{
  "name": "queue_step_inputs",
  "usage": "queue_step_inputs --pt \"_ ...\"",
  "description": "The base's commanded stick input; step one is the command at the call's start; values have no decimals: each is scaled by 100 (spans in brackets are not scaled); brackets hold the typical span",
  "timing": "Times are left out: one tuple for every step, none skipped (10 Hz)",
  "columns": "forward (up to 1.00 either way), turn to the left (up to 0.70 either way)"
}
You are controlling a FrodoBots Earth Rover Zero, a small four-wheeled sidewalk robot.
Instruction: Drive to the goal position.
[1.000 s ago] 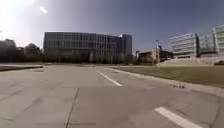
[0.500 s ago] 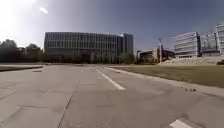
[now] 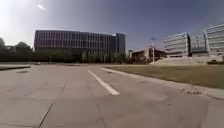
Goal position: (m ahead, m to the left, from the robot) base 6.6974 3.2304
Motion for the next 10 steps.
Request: queue_step_inputs --pt "70 1" --pt "70 1" --pt "70 1" --pt "70 1" --pt "70 1" --pt "70 1" --pt "70 1" --pt "70 1" --pt "70 1" --pt "70 1"
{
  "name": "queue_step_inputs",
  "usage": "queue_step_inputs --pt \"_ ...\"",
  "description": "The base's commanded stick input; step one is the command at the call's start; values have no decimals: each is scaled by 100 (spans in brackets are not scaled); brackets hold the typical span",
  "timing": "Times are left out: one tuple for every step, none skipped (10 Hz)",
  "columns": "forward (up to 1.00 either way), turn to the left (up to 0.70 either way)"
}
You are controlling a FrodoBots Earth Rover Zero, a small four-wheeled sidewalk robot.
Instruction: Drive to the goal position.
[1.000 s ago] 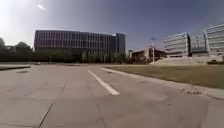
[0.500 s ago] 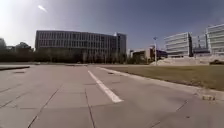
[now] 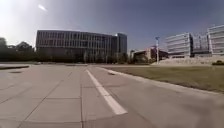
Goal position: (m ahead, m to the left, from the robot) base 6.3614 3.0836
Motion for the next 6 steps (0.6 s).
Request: queue_step_inputs --pt "70 1" --pt "70 1" --pt "70 1" --pt "70 1" --pt "70 1" --pt "70 1"
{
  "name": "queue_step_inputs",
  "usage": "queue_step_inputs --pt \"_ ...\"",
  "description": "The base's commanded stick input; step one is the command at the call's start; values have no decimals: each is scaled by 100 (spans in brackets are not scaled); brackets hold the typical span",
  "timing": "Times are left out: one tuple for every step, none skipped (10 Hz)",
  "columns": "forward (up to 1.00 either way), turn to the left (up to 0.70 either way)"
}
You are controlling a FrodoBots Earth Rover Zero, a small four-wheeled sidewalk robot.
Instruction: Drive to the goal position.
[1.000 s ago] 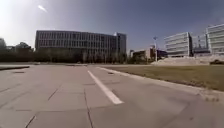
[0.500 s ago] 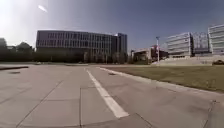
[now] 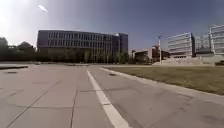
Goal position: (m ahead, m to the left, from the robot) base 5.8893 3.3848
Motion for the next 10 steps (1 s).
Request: queue_step_inputs --pt "70 1" --pt "70 1" --pt "70 1" --pt "70 1" --pt "70 1" --pt "70 1" --pt "70 1" --pt "70 1" --pt "70 1" --pt "70 1"
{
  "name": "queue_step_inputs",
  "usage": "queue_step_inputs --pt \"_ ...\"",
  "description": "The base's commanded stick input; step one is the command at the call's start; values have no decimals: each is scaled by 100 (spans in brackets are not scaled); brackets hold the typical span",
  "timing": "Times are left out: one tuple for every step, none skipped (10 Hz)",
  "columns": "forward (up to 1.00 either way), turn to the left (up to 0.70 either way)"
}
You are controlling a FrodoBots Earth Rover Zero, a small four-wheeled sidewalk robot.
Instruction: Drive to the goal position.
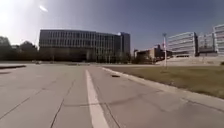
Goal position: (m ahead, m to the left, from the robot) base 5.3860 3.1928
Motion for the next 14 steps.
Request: queue_step_inputs --pt "70 1" --pt "70 1" --pt "70 1" --pt "70 1" --pt "70 1" --pt "70 1" --pt "70 1" --pt "70 1" --pt "70 1" --pt "70 1" --pt "70 22" --pt "70 36" --pt "70 36" --pt "70 28"
